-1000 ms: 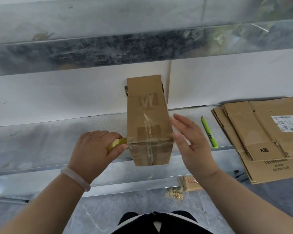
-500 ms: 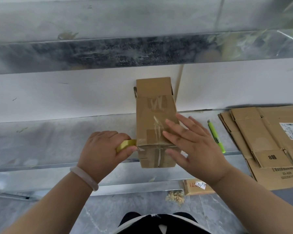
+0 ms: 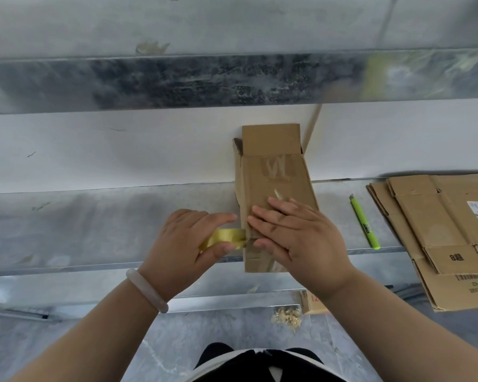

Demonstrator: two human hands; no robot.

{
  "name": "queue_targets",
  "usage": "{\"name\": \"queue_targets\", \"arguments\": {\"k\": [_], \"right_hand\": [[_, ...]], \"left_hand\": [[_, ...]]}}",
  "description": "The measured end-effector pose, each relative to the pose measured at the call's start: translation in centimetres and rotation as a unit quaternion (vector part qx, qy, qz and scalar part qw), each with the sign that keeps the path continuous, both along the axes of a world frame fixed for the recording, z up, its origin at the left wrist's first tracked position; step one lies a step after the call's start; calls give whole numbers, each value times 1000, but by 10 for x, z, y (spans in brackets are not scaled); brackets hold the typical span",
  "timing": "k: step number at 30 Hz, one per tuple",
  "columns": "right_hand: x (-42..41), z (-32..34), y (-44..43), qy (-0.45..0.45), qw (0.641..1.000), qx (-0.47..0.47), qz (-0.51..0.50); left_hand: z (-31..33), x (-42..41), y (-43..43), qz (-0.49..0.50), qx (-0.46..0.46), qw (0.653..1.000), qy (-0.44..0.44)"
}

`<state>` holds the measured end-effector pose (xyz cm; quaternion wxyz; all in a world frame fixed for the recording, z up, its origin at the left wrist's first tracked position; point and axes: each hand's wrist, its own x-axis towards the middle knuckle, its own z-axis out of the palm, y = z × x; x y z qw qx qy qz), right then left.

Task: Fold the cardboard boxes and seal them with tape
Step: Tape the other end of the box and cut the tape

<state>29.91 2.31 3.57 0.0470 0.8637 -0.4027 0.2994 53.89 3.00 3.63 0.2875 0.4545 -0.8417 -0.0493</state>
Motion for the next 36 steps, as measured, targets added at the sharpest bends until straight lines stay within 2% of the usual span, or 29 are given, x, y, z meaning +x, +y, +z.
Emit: {"name": "queue_targets", "arguments": {"k": [3, 6, 9, 14, 18, 22, 26, 32, 34, 36], "right_hand": [[0, -3, 4, -2, 1000, -15, 1], [0, -3, 6, -1, 1000, -21, -1], [0, -2, 5, 3, 1000, -23, -3], [2, -2, 2, -3, 1000, -15, -1], [0, -2, 1, -9, 1000, -15, -5], [0, 0, 2, -11, 1000, -5, -7], [1, 0, 0, -6, 1000, -9, -8], [0, -1, -1, -7, 1000, -13, -2], [-2, 4, 0, -37, 999, -26, -5], [-10, 11, 1, -116, 991, -44, -51]], "left_hand": [[-5, 8, -1, -33, -27, 998, -40], [-10, 11, -5, -23, -49, 995, -87], [-12, 7, -8, -11, -32, 995, -94], [-5, 6, -13, 0, 32, 997, -73], [-1, 16, -15, -52, 75, 996, 10], [-10, 21, -15, -62, -8, 998, -1], [-20, 16, -14, -42, -15, 999, -5], [-15, 0, -11, -21, 91, 988, 123], [-12, -3, -12, -19, 101, 986, 131], [-11, -5, -13, -13, 110, 985, 132]]}}
